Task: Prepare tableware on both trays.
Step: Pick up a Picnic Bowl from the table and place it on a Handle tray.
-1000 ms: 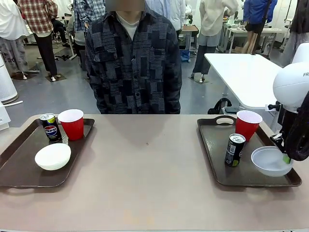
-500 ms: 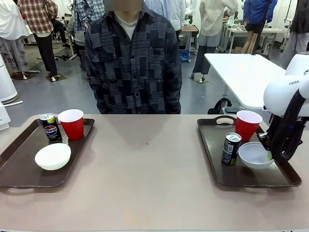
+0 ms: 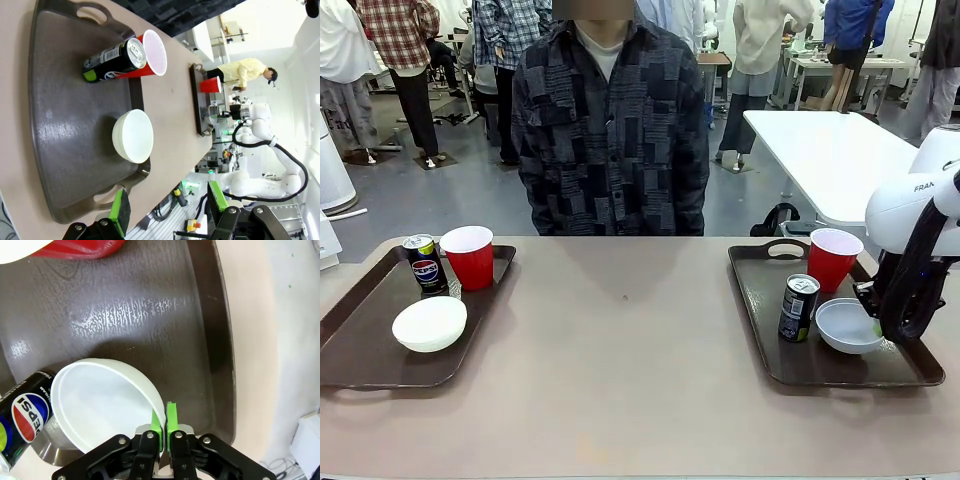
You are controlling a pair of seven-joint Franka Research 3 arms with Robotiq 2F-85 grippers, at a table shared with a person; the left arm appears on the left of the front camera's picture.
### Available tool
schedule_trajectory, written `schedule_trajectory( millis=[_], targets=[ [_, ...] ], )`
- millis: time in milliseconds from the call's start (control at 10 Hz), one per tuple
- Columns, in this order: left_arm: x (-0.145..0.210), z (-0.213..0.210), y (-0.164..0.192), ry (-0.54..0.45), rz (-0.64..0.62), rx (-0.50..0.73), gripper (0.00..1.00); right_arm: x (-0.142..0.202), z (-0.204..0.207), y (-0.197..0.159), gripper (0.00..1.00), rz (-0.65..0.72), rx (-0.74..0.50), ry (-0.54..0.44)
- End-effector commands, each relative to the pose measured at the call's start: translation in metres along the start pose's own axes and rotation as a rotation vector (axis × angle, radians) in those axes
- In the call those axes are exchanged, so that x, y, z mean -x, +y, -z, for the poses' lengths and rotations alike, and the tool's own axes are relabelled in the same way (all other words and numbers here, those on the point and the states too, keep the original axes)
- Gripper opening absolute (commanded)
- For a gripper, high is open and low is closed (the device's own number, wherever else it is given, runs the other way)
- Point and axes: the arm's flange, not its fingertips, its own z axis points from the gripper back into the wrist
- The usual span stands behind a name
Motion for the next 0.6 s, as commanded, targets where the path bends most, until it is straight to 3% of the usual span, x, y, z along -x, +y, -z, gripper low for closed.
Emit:
schedule_trajectory(
  millis=[0, 100, 200, 300, 400, 500],
  targets=[
    [0.001, -0.002, -0.003, -0.004, -0.014, 0.007, 0.82, -0.001, 0.010, -0.001, 0.05, 0.034, 0.000, 0.009],
    [0.001, -0.002, -0.003, -0.004, -0.014, 0.007, 0.82, 0.000, 0.009, -0.003, 0.25, 0.032, -0.009, 0.021],
    [0.001, -0.002, -0.003, -0.004, -0.014, 0.007, 0.82, 0.002, 0.008, -0.004, 0.25, 0.034, -0.016, 0.029],
    [0.001, -0.002, -0.003, -0.004, -0.014, 0.007, 0.82, 0.004, 0.004, -0.006, 0.45, 0.043, -0.016, 0.044],
    [0.001, -0.002, -0.003, -0.004, -0.014, 0.007, 0.82, 0.007, 0.000, -0.007, 0.29, 0.045, -0.008, 0.057],
    [0.001, -0.002, -0.003, -0.004, -0.014, 0.007, 0.82, 0.011, -0.007, -0.009, 0.65, 0.036, -0.001, 0.070]
  ],
)
